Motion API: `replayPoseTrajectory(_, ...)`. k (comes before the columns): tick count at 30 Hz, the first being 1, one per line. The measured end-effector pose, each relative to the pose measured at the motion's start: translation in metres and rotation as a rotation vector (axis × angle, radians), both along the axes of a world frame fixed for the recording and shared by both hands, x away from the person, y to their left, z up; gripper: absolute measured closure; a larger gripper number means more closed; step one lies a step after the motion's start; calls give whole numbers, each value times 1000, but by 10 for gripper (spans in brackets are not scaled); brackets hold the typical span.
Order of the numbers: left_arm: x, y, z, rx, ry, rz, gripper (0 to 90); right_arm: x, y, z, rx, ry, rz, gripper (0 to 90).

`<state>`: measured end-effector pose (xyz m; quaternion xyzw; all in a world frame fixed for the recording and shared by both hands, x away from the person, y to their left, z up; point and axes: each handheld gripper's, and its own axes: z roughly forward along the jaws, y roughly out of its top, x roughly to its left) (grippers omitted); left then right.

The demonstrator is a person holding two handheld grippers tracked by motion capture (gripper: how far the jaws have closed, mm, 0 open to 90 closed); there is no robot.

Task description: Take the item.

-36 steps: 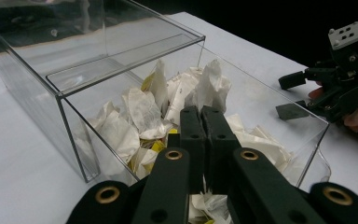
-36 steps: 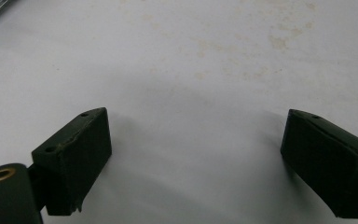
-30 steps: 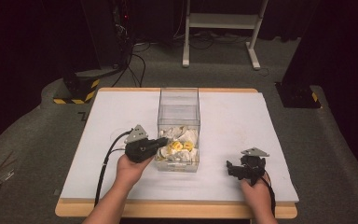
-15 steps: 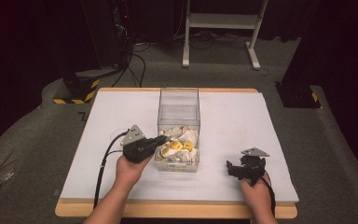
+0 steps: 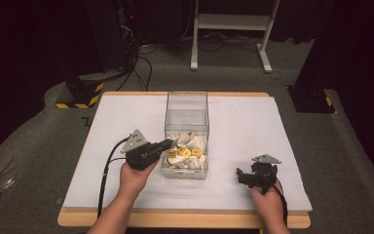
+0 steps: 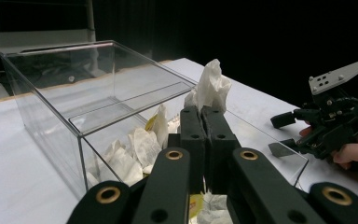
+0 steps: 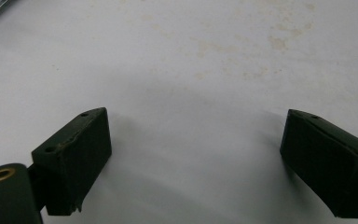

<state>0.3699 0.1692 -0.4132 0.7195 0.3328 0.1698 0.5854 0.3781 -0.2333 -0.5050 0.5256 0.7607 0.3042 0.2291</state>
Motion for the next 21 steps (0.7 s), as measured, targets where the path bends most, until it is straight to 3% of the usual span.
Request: replayPoseTrajectory(21, -5, 17, 13, -43, -47, 40, 882, 0, 0, 0, -1, -1, 0, 86)
